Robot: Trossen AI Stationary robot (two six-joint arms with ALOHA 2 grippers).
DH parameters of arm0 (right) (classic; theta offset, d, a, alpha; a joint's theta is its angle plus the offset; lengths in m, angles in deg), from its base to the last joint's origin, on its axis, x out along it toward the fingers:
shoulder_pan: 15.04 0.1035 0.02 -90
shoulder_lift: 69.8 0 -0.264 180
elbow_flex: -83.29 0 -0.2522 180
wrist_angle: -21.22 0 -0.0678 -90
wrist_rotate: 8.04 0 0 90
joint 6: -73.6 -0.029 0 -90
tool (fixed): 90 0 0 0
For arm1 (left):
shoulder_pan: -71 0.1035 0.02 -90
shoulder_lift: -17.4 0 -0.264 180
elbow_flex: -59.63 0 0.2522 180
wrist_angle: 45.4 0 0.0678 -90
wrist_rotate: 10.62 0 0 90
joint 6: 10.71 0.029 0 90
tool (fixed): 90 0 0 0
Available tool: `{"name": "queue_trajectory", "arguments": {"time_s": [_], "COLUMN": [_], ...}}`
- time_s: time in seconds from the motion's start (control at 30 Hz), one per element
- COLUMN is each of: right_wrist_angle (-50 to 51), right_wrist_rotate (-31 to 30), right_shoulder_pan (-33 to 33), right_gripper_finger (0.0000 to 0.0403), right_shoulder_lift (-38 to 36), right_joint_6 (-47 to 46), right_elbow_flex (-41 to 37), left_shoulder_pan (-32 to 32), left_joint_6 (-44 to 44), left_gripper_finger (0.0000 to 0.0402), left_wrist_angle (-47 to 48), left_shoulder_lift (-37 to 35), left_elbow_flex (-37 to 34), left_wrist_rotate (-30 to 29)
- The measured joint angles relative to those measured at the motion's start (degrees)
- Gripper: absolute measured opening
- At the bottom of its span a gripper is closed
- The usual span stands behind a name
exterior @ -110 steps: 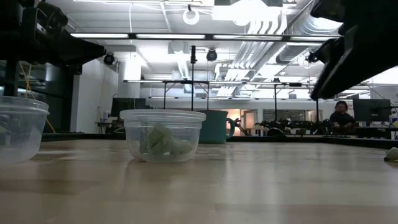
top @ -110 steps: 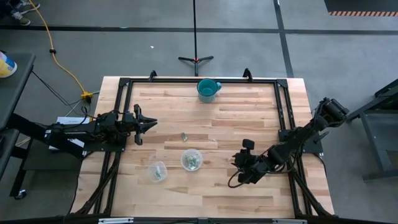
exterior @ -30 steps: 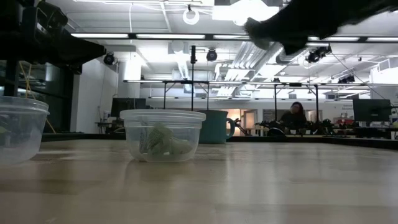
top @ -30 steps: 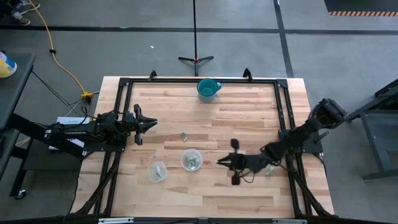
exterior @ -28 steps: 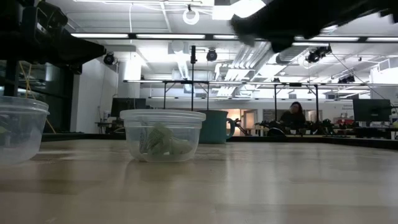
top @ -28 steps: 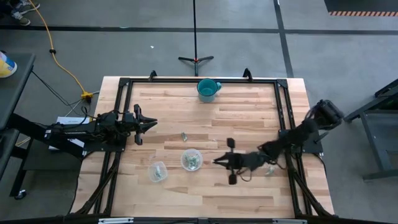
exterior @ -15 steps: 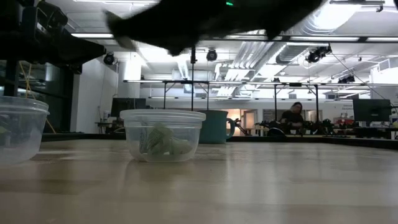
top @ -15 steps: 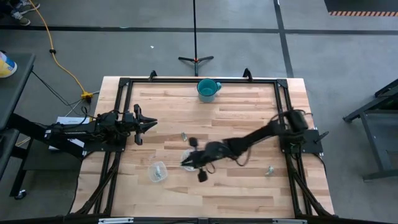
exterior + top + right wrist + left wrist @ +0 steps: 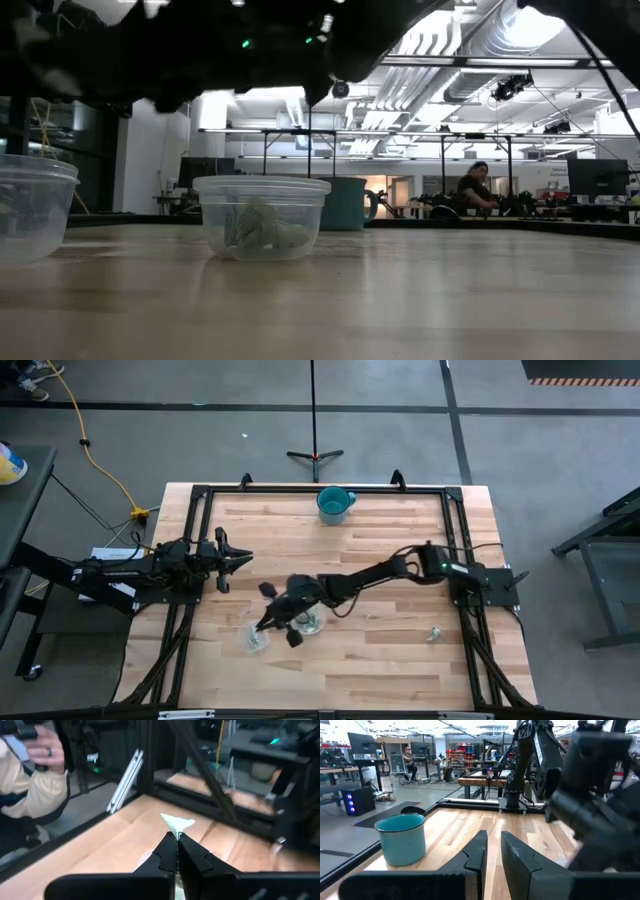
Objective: Pick and place items into bin
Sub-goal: Put the stevia packet into the left transparent bin
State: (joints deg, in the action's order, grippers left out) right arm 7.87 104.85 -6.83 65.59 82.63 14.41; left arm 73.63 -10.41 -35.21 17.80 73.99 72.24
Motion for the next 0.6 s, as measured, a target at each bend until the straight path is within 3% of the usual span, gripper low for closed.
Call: {"name": "queue_trajectory", "arguments": {"time_s": [0.13,0.27,0.47,0.6], "right_wrist_angle": [7.0,13.0,15.8,19.9], "right_wrist_rotate": [-0.1,-5.5,-5.8,-12.0], "right_shoulder_pan": [0.3,0.7,0.8,0.8], "right_gripper_finger": [0.0002,0.0016,0.01,0.0157], "right_shoulder_lift": [3.7,4.2,4.3,3.6], "right_joint_6": [0.0,0.1,0.6,-2.2], "right_elbow_flex": [6.3,9.7,10.0,9.9], "left_shoulder_pan": [0.0,0.0,0.0,0.0], "left_joint_6": [0.9,1.0,1.0,0.9], "left_gripper_finger": [0.0092,0.0092,0.0092,0.0092], "left_wrist_angle": [0.0,0.0,0.0,0.0], "left_shoulder_lift": [0.0,0.0,0.0,0.0], "left_elbow_flex": [0.0,0.0,0.0,0.0], "left_wrist_rotate": [0.0,0.0,0.0,0.0]}}
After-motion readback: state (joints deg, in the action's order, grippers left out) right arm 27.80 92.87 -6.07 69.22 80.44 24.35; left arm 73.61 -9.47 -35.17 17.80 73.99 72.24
